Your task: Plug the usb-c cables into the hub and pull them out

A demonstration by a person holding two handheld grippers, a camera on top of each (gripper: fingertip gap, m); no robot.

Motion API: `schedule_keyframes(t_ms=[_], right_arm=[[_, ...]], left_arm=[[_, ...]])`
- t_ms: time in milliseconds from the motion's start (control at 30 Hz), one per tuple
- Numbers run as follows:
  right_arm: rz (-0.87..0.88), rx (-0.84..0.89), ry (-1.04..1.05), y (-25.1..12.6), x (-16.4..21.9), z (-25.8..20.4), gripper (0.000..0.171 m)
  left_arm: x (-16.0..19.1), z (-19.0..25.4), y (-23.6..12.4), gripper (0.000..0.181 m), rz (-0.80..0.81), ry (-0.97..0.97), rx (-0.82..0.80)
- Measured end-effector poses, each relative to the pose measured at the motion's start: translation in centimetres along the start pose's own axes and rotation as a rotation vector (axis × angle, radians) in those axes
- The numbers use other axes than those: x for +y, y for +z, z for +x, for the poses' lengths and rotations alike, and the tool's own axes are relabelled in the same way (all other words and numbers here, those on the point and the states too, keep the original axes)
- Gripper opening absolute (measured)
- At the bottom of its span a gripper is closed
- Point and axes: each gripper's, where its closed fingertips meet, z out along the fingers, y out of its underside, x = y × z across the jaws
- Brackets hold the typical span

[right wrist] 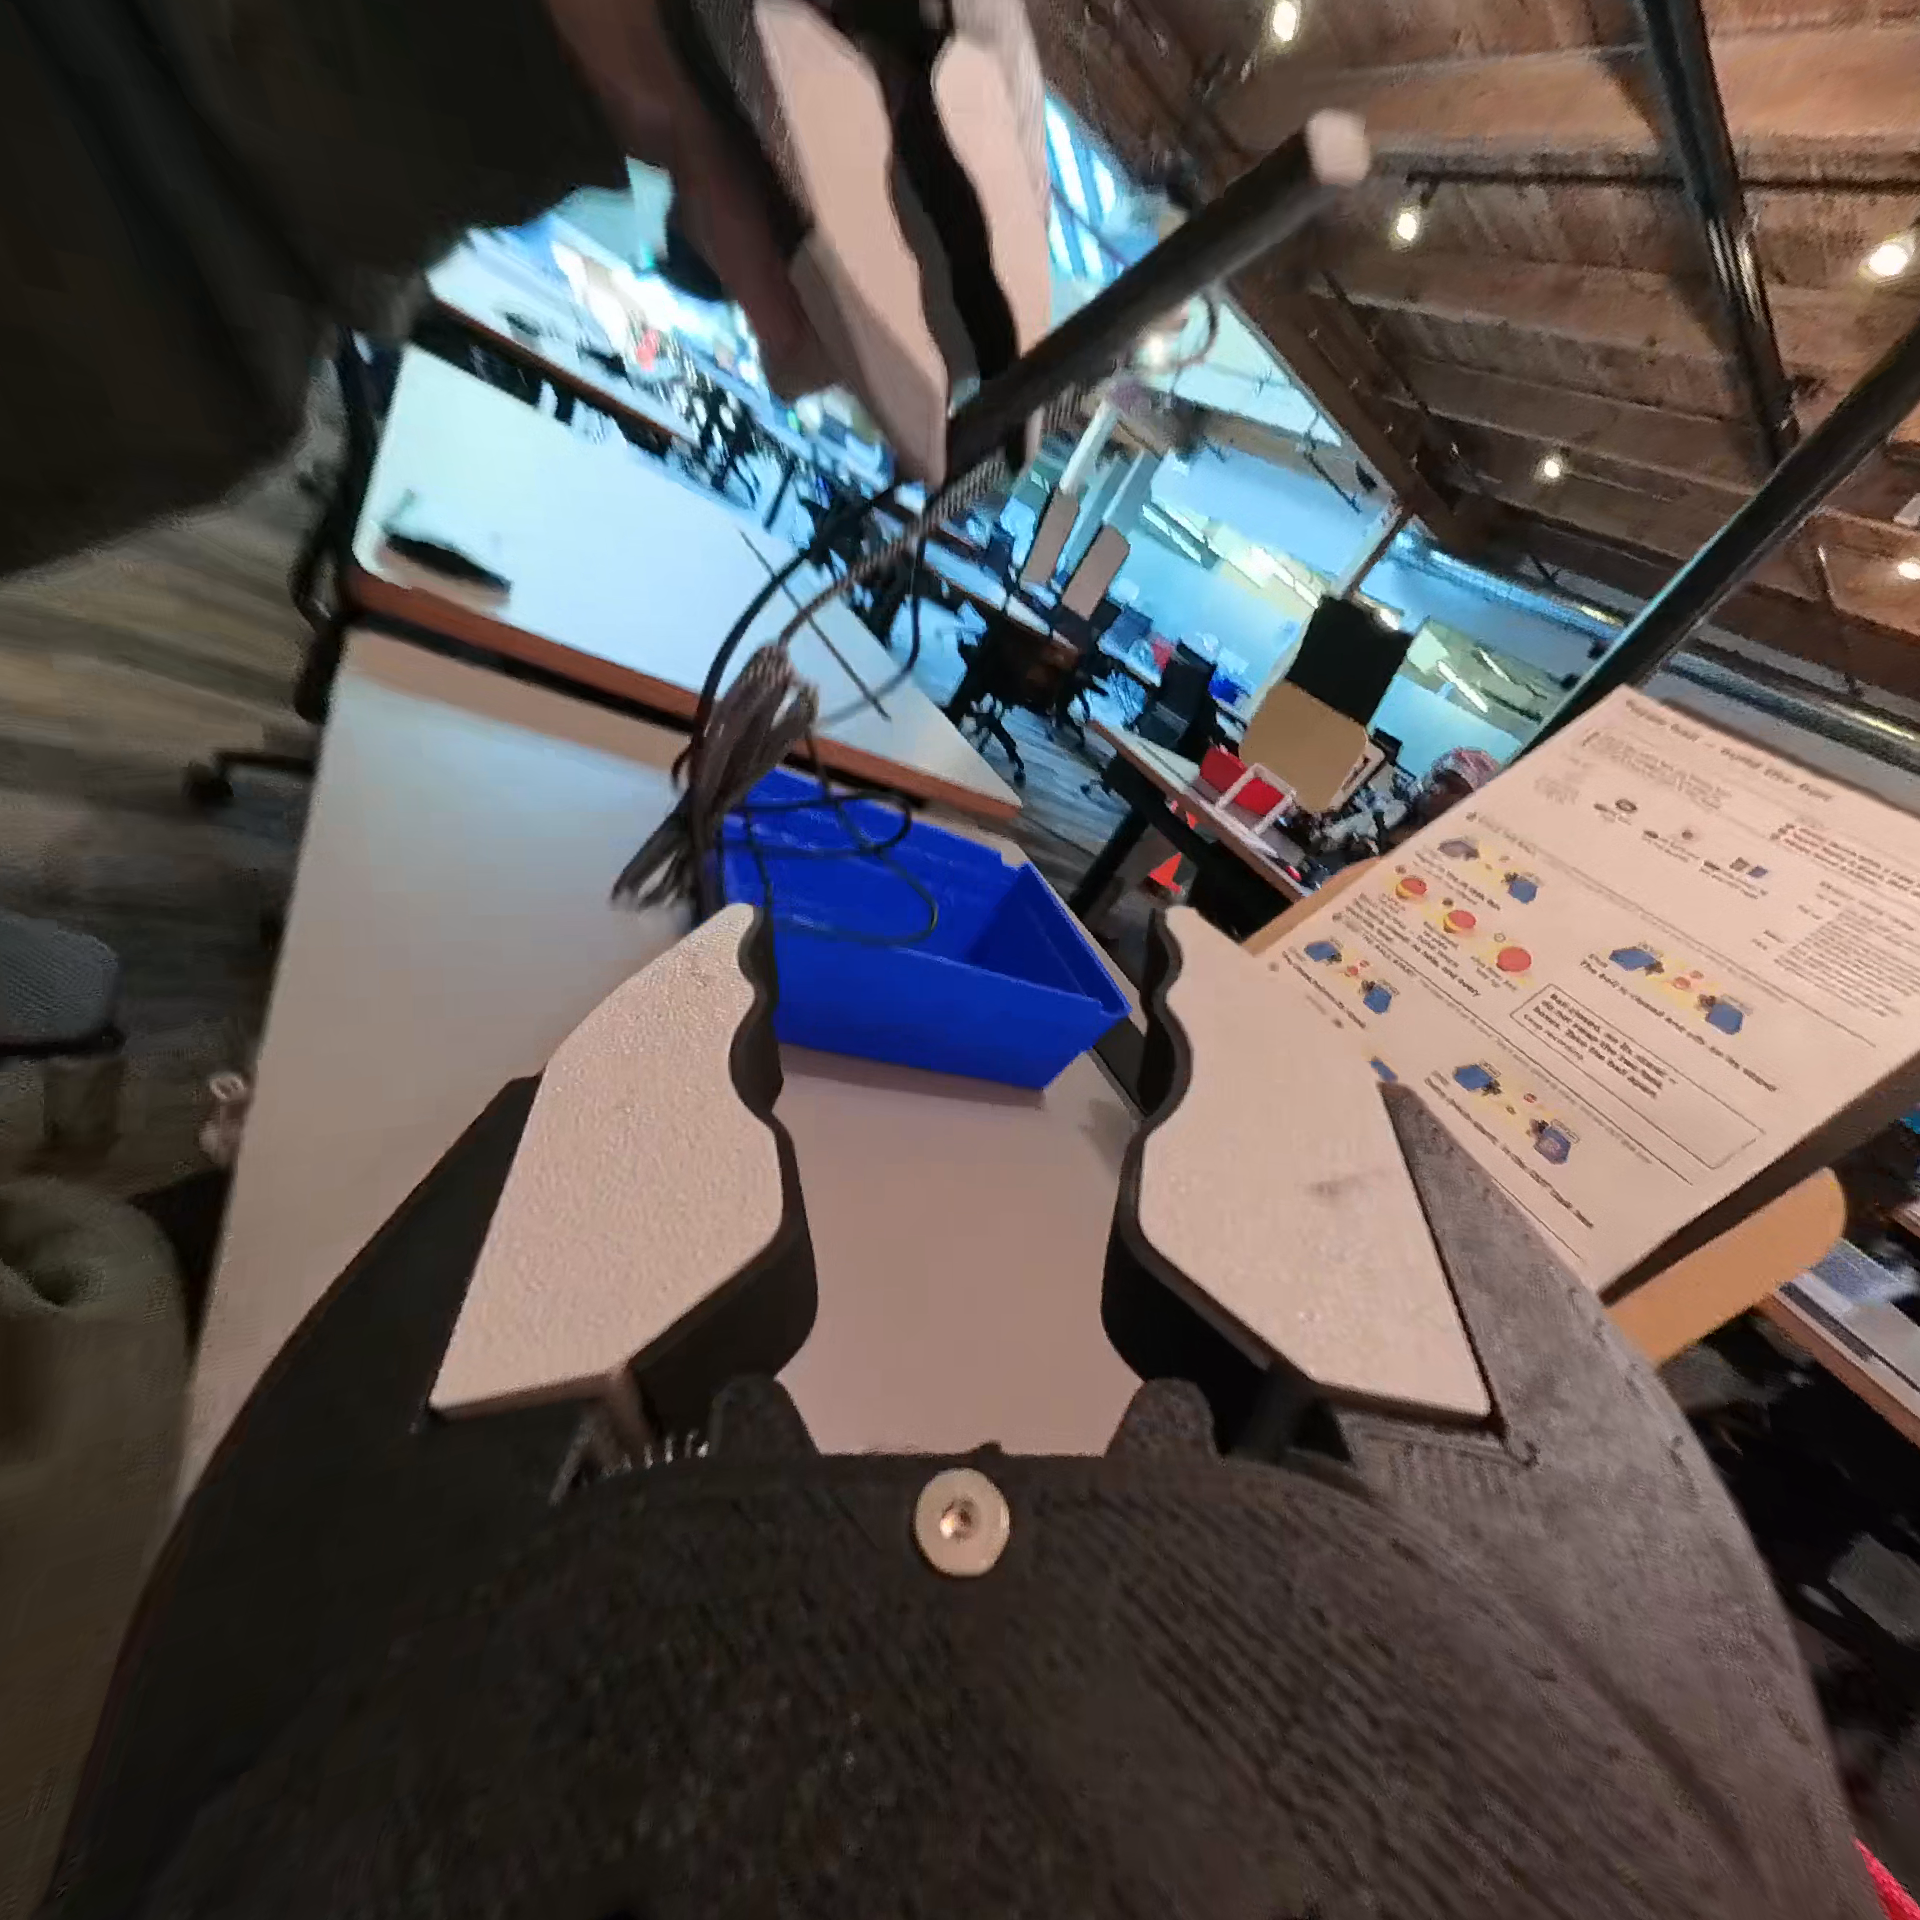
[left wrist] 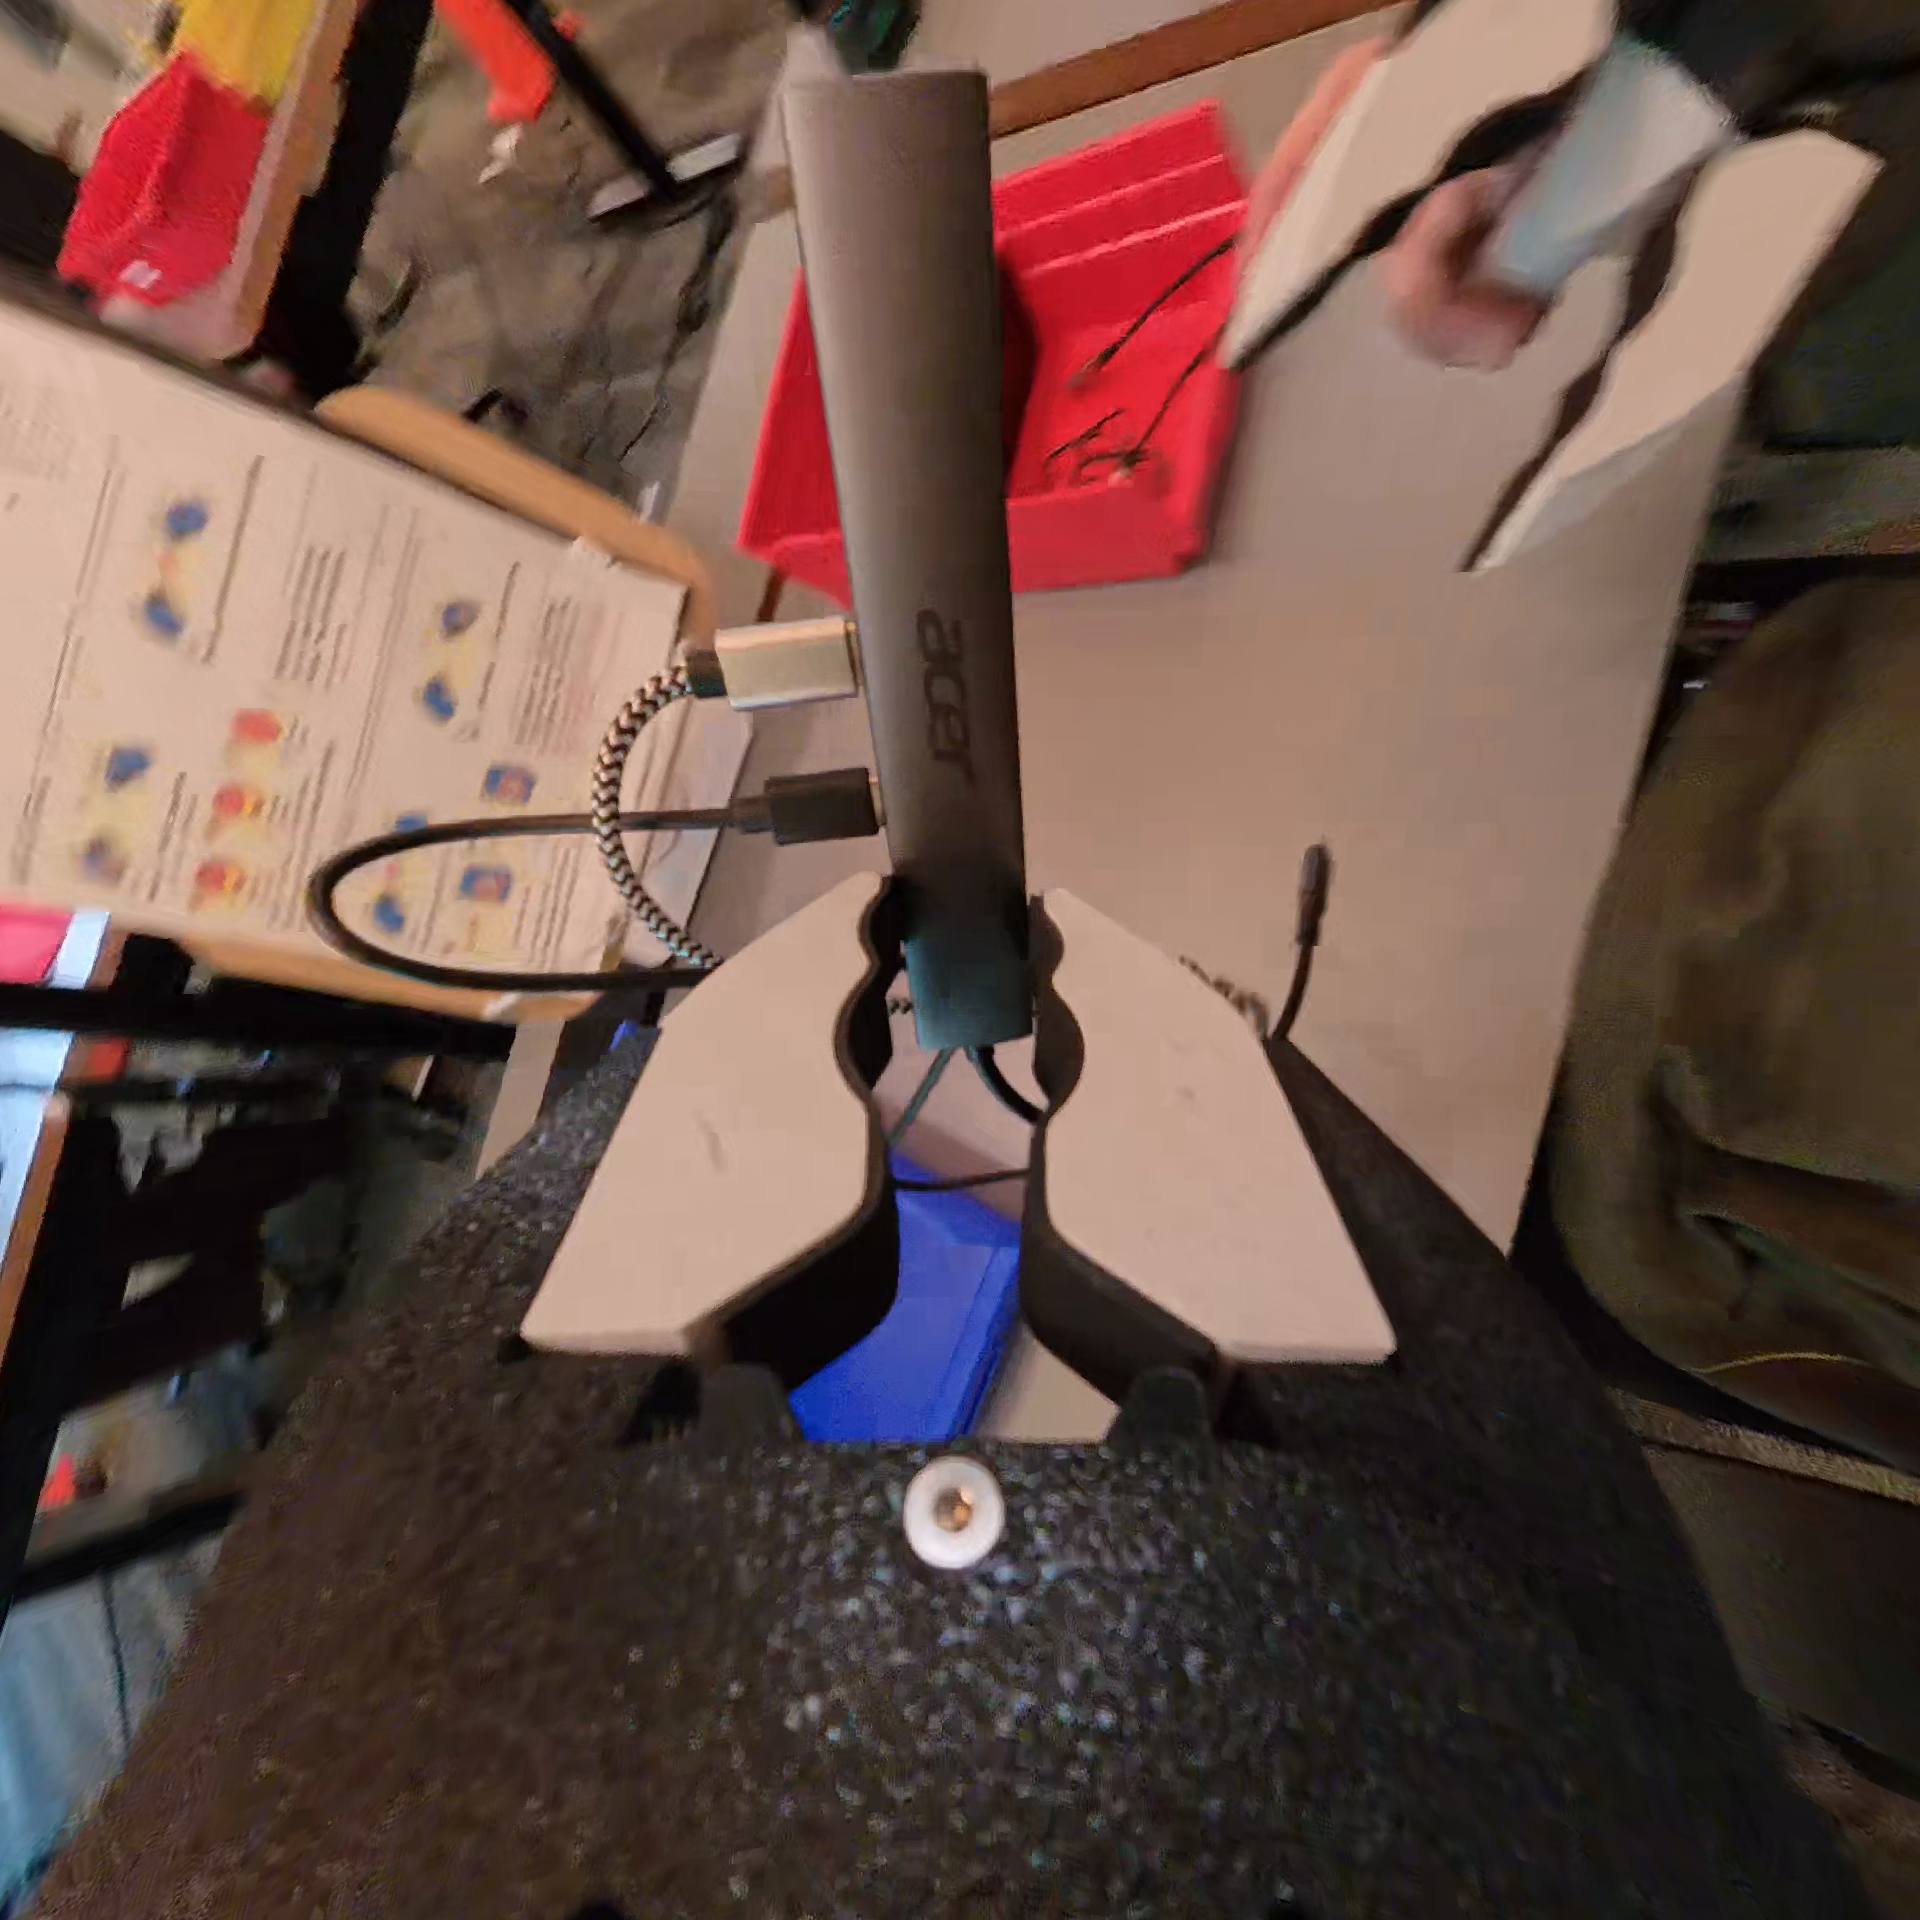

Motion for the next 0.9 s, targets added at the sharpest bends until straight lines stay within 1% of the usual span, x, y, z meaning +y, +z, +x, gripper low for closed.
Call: schedule_keyframes(t_ms=[33,133,200,267,300,333,400,433,467,533,600,633,667,700,767,800,833,900], right_arm=[[0.042,-0.007,0.031,-0.7,-0.7,0.3,0.068],[0.138,-0.034,0.159,-1.9,-1.2,1.9,0.073],[0.183,-0.116,0.224,-1.9,-0.5,1.9,0.077],[0.209,-0.143,0.235,-1.3,1.0,2.1,0.076],[0.218,-0.165,0.226,-1.0,1.8,1.9,0.073],[0.228,-0.197,0.212,-0.7,2.4,1.4,0.067],[0.216,-0.292,0.188,-0.3,3.6,-0.1,0.046],[0.172,-0.324,0.178,0.1,4.6,-0.7,0.038],[0.104,-0.314,0.160,0.5,6.0,-0.6,0.025],[-0.013,-0.324,0.141,1.0,8.3,-0.9,0.024],[-0.065,-0.378,0.184,1.0,9.3,-1.7,0.024],[-0.087,-0.409,0.222,0.8,9.6,-2.0,0.025],[-0.113,-0.422,0.249,0.8,9.9,-2.2,0.034],[-0.139,-0.403,0.269,0.8,10.2,-1.9,0.048],[-0.193,-0.401,0.346,0.5,10.8,-1.7,0.067],[-0.214,-0.420,0.397,0.4,10.9,-1.9,0.070],[-0.231,-0.428,0.428,0.4,11.0,-2.2,0.069],[-0.262,-0.414,0.412,1.0,11.2,-2.7,0.071]], left_arm=[[-0.7,1.1,0.7,0.023,0.008,0.038,0.039],[-0.8,4.0,4.4,0.023,0.004,0.117,0.143],[-0.3,5.9,7.5,0.023,0.030,0.157,0.236],[1.0,7.5,10.7,0.023,0.037,0.199,0.330],[1.8,8.0,12.2,0.023,0.032,0.212,0.360],[2.5,8.4,13.6,0.023,0.033,0.222,0.384],[3.8,9.1,15.7,0.023,0.038,0.228,0.434],[4.6,9.3,16.5,0.022,0.025,0.237,0.447],[5.5,9.4,17.2,0.022,0.006,0.254,0.449],[6.8,9.2,18.0,0.022,-0.027,0.254,0.436],[7.3,9.4,18.0,0.022,-0.025,0.278,0.428],[7.5,9.3,17.9,0.022,-0.026,0.297,0.412],[7.6,9.2,17.6,0.022,-0.034,0.325,0.389],[7.8,9.0,17.3,0.022,-0.048,0.357,0.365],[8.0,8.6,16.8,0.022,-0.090,0.436,0.315],[8.1,8.6,16.5,0.022,-0.114,0.478,0.300],[8.2,8.6,16.3,0.022,-0.142,0.508,0.289],[8.4,8.7,16.2,0.022,-0.200,0.537,0.283]])
